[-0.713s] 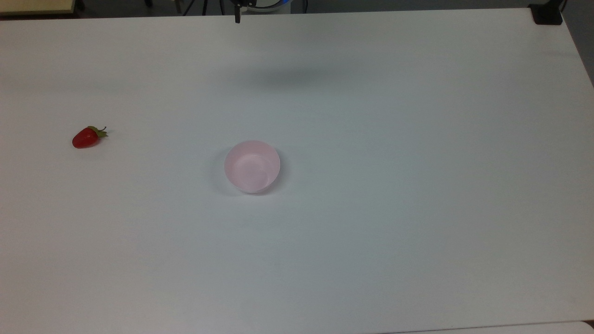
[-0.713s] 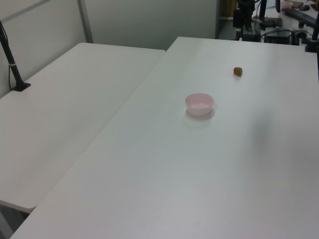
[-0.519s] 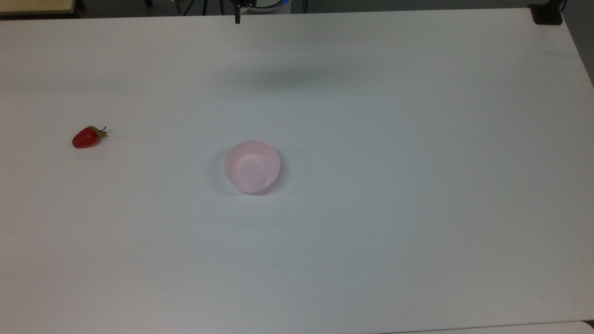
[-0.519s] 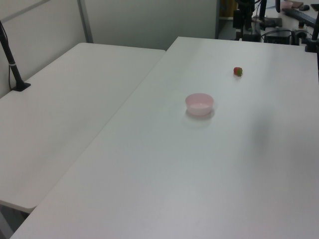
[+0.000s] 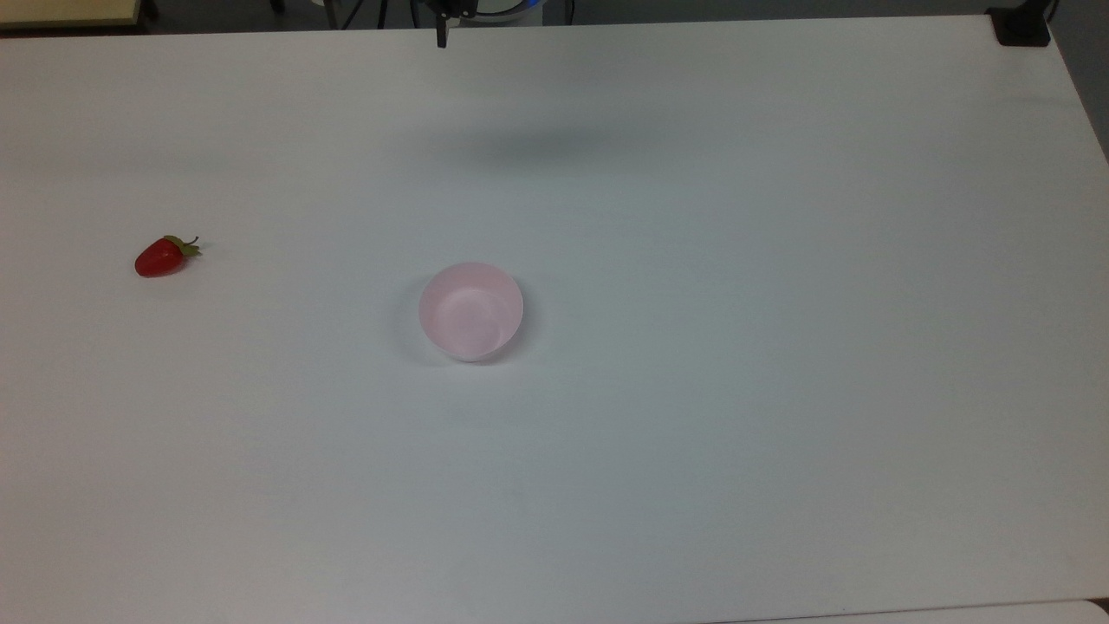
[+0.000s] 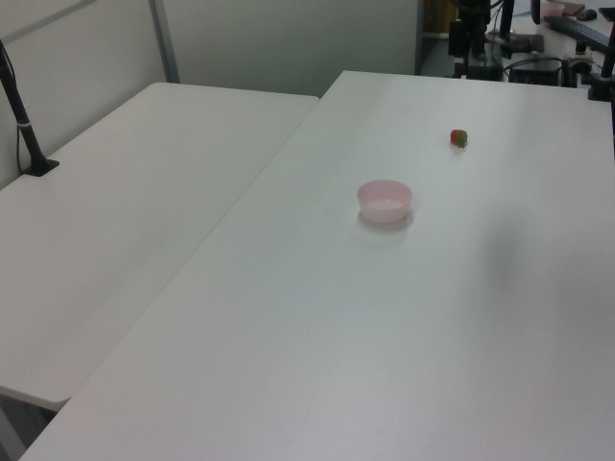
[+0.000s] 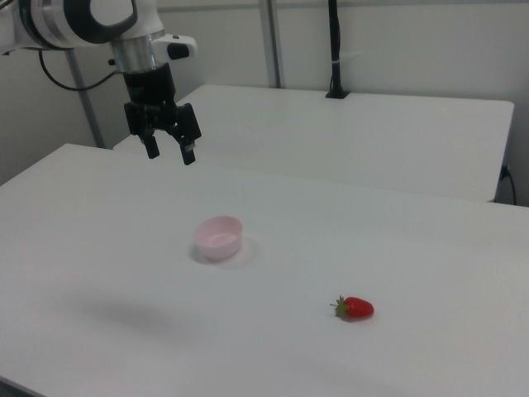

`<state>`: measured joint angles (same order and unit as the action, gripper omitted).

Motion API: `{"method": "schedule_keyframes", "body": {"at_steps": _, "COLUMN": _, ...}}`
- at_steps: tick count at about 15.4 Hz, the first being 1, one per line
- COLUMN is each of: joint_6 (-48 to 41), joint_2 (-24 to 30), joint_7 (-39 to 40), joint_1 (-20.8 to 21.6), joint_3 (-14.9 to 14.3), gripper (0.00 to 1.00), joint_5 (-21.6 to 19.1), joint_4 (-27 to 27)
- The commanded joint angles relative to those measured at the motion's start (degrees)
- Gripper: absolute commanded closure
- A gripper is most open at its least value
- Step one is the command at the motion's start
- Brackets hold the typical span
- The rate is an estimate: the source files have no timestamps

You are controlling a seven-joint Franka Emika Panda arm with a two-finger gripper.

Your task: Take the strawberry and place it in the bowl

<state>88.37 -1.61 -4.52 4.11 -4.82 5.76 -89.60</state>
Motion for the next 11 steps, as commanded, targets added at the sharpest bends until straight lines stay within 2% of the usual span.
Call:
{"method": "schedule_keyframes", "body": {"at_steps": 1, "joint_6": 0.4, "joint_2": 0.64, "joint_7": 1.18, "joint_1": 1.25, "joint_3": -1.33, "gripper": 0.0, "joint_5": -0.49, "joint_4": -1.02}}
{"method": "schedule_keyframes", "body": {"at_steps": 11, "joint_6": 0.75, "joint_2": 0.29, "joint_7": 1.26, "joint_1": 0.55, "joint_3": -1.51, "gripper": 0.0, "joint_5": -0.57, "joint_4": -0.75}}
